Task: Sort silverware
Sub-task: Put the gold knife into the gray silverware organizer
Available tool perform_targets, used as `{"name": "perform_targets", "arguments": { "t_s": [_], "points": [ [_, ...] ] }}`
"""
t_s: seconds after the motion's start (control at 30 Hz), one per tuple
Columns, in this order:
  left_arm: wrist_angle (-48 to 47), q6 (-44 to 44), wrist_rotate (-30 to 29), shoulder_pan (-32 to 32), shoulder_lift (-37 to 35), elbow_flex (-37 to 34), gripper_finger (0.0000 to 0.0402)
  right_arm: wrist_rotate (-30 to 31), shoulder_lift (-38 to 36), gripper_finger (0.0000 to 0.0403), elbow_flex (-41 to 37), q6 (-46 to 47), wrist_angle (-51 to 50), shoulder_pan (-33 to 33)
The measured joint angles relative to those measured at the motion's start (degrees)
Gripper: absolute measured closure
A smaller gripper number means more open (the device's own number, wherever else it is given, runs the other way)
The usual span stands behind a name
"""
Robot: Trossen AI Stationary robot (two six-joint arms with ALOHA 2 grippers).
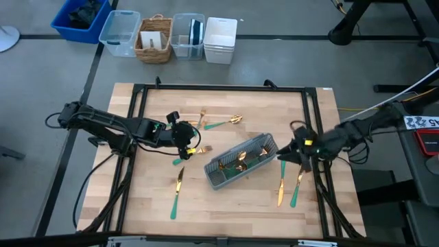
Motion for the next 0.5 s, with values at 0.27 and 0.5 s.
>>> {"name": "perform_targets", "arguments": {
  "t_s": [0.27, 0.5],
  "points": [
    [-0.06, 2.0, 0.0, 0.0, 0.0, 0.0, 0.0302, 3.34, 12.02, 0.0267, 0.02, 29.32, -3.26, 13.61],
    [-0.61, 4.18, 0.0, 0.0, 0.0, 0.0, 0.0302, -2.53, 24.25, 0.0267, 0.02, 49.23, -7.39, 17.87]
  ]
}}
